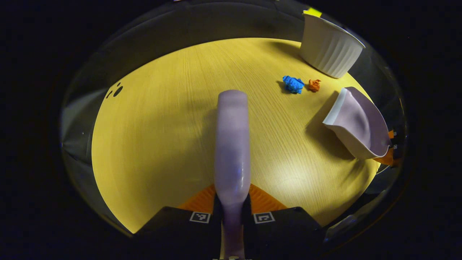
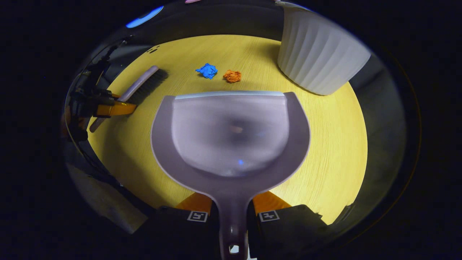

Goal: Pick up the small broom and dustpan from the desktop, sweep the trash into the dustpan with the broom, and then empty the trash into the garbage bin.

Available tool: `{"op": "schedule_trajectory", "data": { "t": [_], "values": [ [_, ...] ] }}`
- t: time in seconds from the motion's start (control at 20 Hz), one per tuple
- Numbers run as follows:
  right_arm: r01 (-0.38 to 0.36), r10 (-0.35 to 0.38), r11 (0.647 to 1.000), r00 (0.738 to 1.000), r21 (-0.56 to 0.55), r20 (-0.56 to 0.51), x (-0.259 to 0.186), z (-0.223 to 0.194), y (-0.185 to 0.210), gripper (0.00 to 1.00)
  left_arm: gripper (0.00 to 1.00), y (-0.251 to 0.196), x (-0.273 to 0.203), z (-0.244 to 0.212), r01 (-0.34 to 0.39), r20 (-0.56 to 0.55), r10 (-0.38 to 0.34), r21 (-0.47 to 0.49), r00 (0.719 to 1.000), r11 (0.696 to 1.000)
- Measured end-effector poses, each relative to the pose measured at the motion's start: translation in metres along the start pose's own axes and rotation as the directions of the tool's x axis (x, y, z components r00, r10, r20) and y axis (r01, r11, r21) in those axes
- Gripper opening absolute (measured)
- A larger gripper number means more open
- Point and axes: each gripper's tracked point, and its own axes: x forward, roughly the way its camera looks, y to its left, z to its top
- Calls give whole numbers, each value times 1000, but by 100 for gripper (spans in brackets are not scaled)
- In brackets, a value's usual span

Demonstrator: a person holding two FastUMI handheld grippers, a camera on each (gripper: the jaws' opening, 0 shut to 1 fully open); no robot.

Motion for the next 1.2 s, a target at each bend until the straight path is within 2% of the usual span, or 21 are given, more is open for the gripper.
{"op": "schedule_trajectory", "data": {
  "t": [0.05,0.1,0.25,0.3,0.35,0.6,0.8,1.0,1.15,1.2],
  "values": [
    [-2,2,1000,1000,-6,-1,0,0,0,41,28,4,-2,2,-14,5,14,-8,1000,1000],
    [-7,7,1000,1000,-7,-1,0,-1,1,36,29,7,-5,4,-25,15,25,-14,1000,1000],
    [-17,17,1000,1000,-14,-5,-1,-2,1,36,28,9,-17,17,-33,57,35,-32,998,999],
    [-18,18,1000,1000,-21,-9,-1,-3,0,41,28,7,-21,22,-28,74,31,-32,997,999],
    [-18,17,999,1000,-28,-17,-2,-5,-1,41,28,6,-24,29,-26,90,28,-25,996,999],
    [-55,51,997,996,-49,-79,-11,-9,-6,36,28,-8,-19,59,-21,131,13,60,991,998],
    [-59,40,989,990,-136,-136,-7,-5,-23,36,28,-16,2,87,-13,126,-2,120,992,993],
    [-69,42,982,987,-176,-156,0,1,-33,36,28,-35,28,120,17,95,-38,221,995,975],
    [-78,52,981,988,-176,-145,3,8,-35,36,27,-46,45,138,13,62,-32,294,998,956],
    [-74,49,981,989,-181,-140,4,8,-36,41,27,-51,49,141,13,56,-32,320,998,947]
  ]
}}
